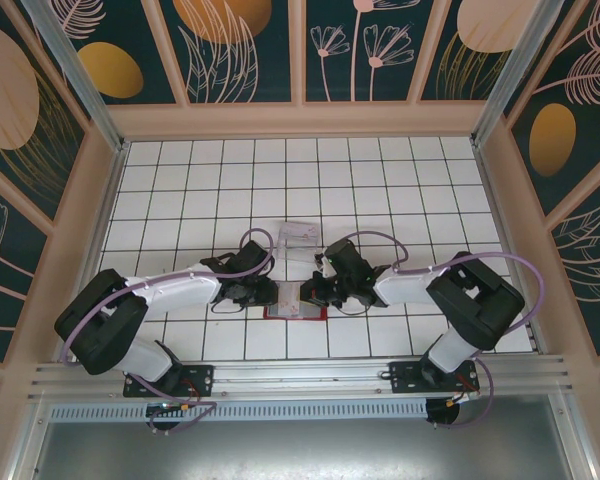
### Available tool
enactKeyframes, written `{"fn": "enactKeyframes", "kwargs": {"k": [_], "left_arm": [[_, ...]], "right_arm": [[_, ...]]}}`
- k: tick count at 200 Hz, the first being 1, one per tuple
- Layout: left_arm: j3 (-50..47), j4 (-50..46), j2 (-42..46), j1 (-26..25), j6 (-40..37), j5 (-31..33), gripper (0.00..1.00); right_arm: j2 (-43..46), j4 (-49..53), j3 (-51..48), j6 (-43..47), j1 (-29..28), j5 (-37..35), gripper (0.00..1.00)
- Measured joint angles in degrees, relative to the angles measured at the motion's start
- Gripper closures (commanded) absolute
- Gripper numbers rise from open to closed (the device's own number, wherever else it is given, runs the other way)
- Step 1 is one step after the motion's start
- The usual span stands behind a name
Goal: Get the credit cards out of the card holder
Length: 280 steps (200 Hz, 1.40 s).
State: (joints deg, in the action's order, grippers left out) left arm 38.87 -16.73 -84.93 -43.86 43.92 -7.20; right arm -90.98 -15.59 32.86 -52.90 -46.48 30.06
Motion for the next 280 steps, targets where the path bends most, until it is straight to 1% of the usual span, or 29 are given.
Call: {"fn": "enactKeyframes", "kwargs": {"k": [21,39,54,87,103,129,162,226,251,280], "left_arm": [[0.09,-0.02,-0.15,0.00,0.00,-0.04,0.65],[0.13,-0.02,-0.22,0.00,0.00,-0.07,0.65],[0.15,-0.02,-0.22,0.00,0.00,-0.20,0.65],[0.15,0.00,-0.26,0.02,0.00,-0.24,0.65],[0.15,0.00,-0.26,0.02,0.00,-0.24,0.65],[0.15,0.00,-0.26,0.02,0.00,-0.24,0.65],[0.15,0.00,-0.26,0.00,0.00,-0.22,0.65],[0.09,0.02,-0.17,0.00,0.04,-0.26,0.66],[-1.33,1.66,0.87,0.02,0.55,-0.76,0.66],[-3.02,4.13,1.88,0.02,1.60,-1.38,0.66]], "right_arm": [[-0.04,-0.26,-0.02,-0.13,0.00,0.22,0.85],[-0.63,-1.14,-0.07,-0.48,-0.02,0.44,0.81],[-1.70,-2.21,-0.26,-0.70,0.00,0.96,0.79],[-3.34,-4.50,-0.52,-1.49,-0.02,1.92,0.79],[-3.72,-5.18,-0.55,-1.57,-0.02,2.16,0.83],[-3.72,-5.40,-0.85,-1.97,-0.02,2.32,0.94],[-2.45,-4.35,-0.85,-1.62,0.00,1.57,0.99],[5.64,5.68,-0.85,2.12,0.74,-1.16,1.00],[9.03,12.26,0.39,6.29,1.11,-2.73,1.00],[11.61,21.09,4.52,13.92,1.64,-5.31,1.00]]}}
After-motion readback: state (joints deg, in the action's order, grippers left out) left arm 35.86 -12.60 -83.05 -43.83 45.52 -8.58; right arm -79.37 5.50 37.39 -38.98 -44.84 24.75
